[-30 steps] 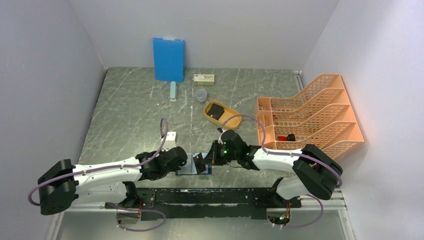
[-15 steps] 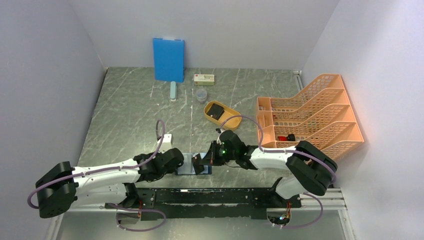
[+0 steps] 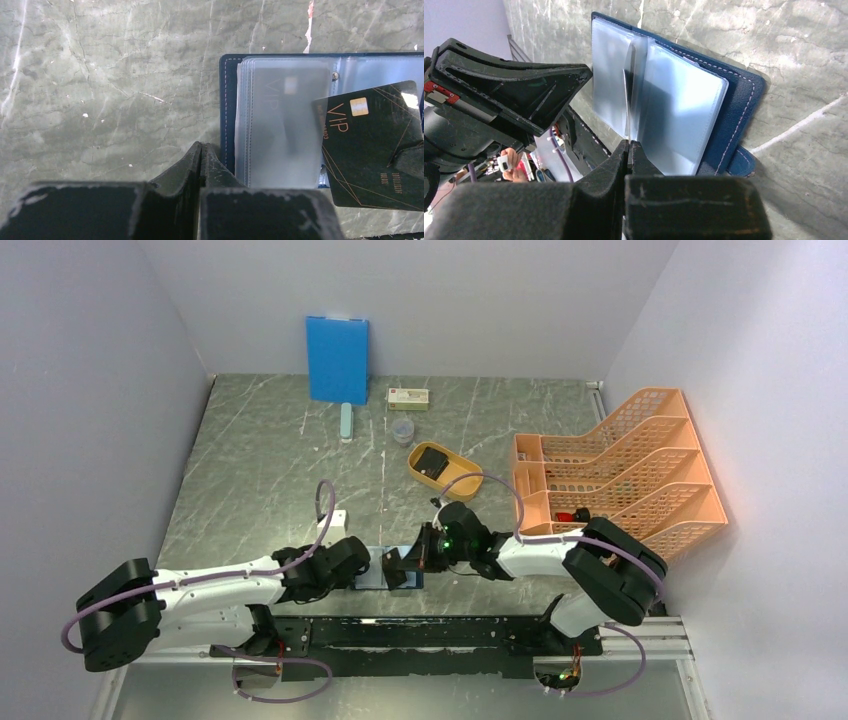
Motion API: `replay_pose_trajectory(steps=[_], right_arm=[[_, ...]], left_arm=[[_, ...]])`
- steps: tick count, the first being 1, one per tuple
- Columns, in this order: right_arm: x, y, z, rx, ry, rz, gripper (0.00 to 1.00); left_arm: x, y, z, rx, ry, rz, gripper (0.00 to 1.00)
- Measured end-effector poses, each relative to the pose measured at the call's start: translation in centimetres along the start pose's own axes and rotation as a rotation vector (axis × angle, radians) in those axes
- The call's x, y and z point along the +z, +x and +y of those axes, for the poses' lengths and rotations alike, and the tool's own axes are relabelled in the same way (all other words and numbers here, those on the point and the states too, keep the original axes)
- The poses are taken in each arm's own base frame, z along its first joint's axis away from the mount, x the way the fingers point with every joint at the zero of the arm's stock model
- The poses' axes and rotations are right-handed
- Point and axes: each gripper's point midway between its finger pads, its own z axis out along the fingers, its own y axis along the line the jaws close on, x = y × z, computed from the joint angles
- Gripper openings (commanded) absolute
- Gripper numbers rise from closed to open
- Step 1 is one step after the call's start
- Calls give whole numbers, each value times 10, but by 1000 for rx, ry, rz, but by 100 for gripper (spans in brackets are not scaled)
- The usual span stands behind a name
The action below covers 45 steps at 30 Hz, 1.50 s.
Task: Put the credit cards into the card holder
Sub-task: Insert the credit card into the card holder.
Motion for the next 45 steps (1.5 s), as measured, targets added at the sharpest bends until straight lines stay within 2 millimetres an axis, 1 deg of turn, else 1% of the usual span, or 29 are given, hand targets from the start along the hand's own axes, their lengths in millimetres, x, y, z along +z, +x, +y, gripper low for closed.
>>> replay_pose_trajectory(steps=[6, 22, 30, 33, 41, 45], right_arm=[[0, -2, -4, 14, 4, -29, 0], [10, -10, -3, 40, -14, -69, 0], [19, -9, -3, 67, -19, -87, 0], [19, -9, -1, 75, -23, -100, 0], [20, -5, -7, 125, -14, -132, 0], [22, -4, -6, 144, -16, -142, 0]], left_arm=[[0, 1, -1, 0, 4, 6, 5], [2, 3, -6, -14, 34, 7, 5], [2, 3, -7, -20, 45, 4, 5], [1, 3, -7, -22, 50, 5, 5], [1, 4, -7, -33, 64, 1, 5], [1, 4, -8, -33, 65, 1, 5]])
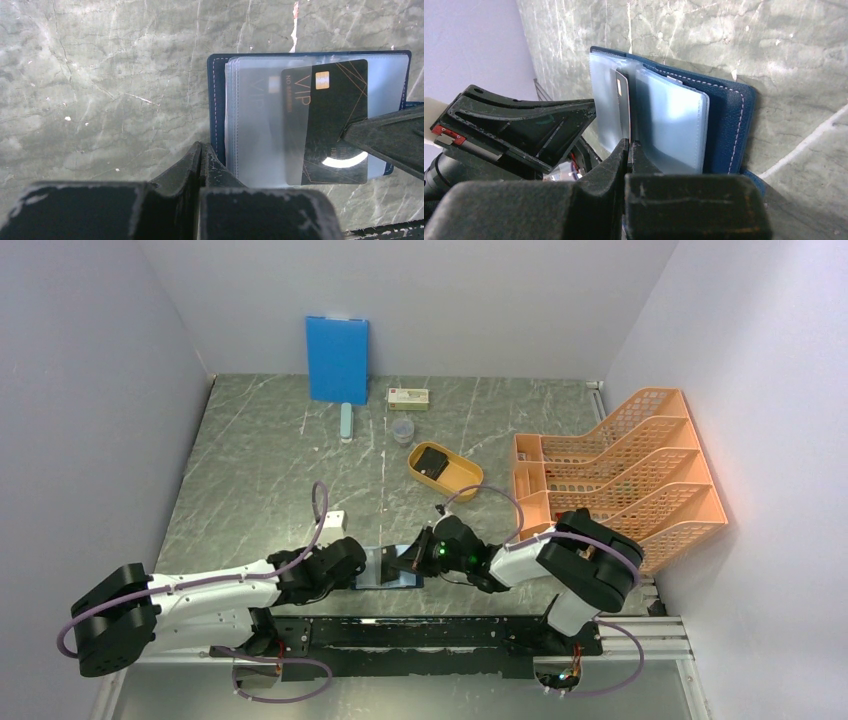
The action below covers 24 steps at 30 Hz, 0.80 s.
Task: Put the credit cards into the card holder
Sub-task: Insert the credit card into the card holder.
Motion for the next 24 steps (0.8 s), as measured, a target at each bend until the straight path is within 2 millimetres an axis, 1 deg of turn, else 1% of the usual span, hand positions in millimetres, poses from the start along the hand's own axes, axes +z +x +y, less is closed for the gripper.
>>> replay_pose_trajectory(steps=[13, 19, 24], right_arm=[[2, 7, 0, 69, 5, -43, 0], [6, 10, -4, 88, 22, -60, 0], [8, 11, -1, 99, 20, -73, 0]], left_arm=[[0, 0, 0, -5, 9, -4, 5], [1, 0, -1, -10, 16, -9, 5], [1, 0, -1, -11, 18, -10, 5]])
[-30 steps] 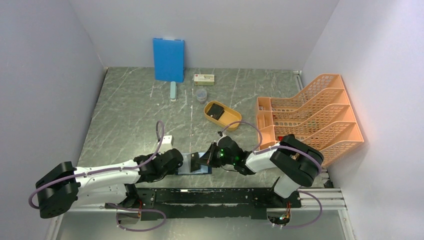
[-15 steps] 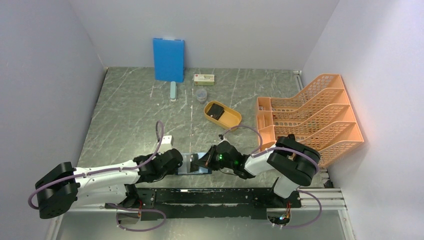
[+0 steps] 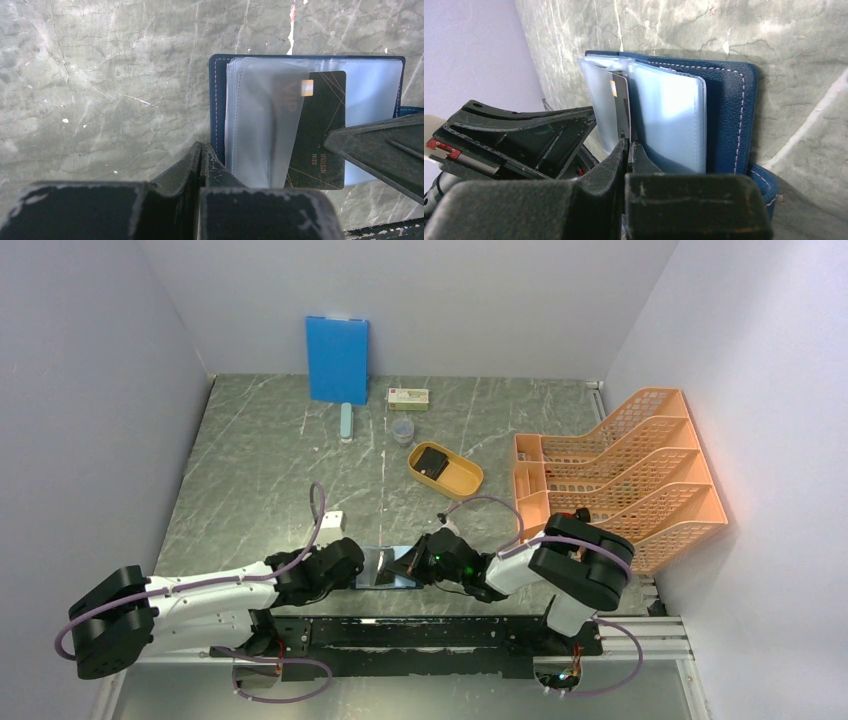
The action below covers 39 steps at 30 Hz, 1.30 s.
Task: Put the credit cards into the card holder
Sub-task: Insert the credit card into the card holder.
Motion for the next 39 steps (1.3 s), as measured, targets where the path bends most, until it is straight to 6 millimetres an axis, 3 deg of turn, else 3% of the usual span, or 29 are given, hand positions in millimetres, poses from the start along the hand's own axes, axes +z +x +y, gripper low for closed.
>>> replay_pose_trajectory(steps=[26, 39], right_arm=[[-6, -10, -1, -36, 54, -68, 0], [4, 2, 6, -76, 41, -48, 0]], left_arm=[[0, 0, -2, -17, 17, -6, 5], [0, 0, -2, -17, 18, -6, 5]])
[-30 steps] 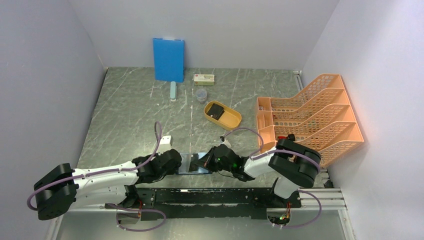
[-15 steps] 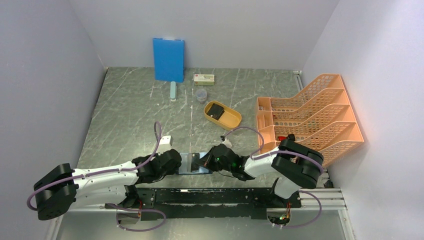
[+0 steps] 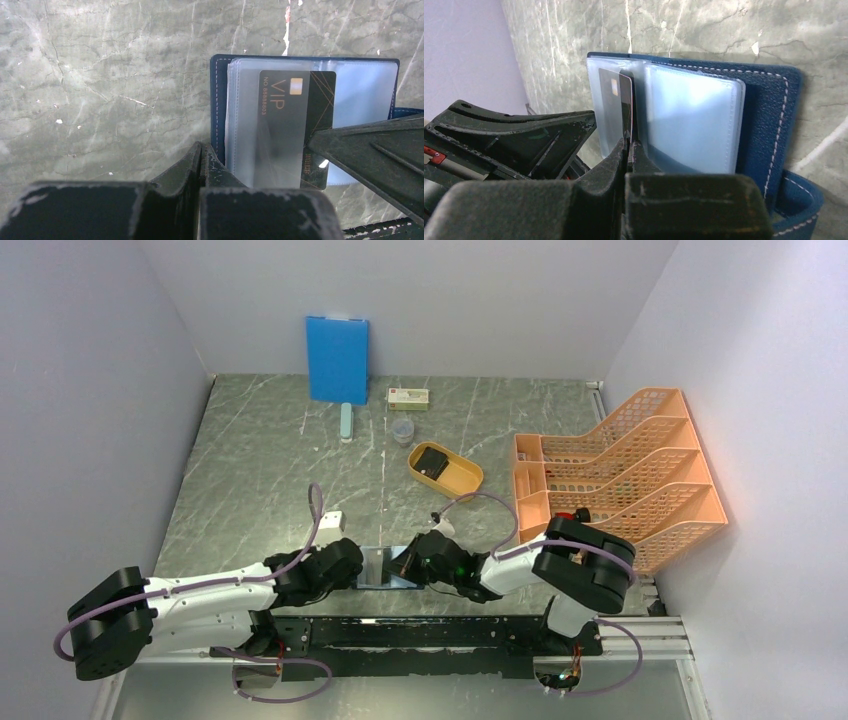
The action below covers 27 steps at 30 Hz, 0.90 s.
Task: Put the credit cards into the card holder
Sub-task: Insert the credit card into the card holder.
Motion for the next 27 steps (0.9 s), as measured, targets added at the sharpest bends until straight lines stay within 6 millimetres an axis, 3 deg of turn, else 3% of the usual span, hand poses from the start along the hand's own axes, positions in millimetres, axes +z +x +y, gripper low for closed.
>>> replay_pose_trajectory(steps=[9, 10, 17, 27], right_arm=[[2, 2, 4, -3, -9, 2, 0], [2, 2, 4, -4, -9, 2, 2], [-4, 3, 2, -31, 10, 10, 39], [-13, 3, 0, -70, 45, 20, 45]], left_arm=[[0, 0, 0, -1, 1, -1, 5], [0, 0, 0, -2, 1, -1, 5], [-1, 1, 0, -11, 9, 1, 5], [-1, 2, -3, -17, 20, 10, 5]])
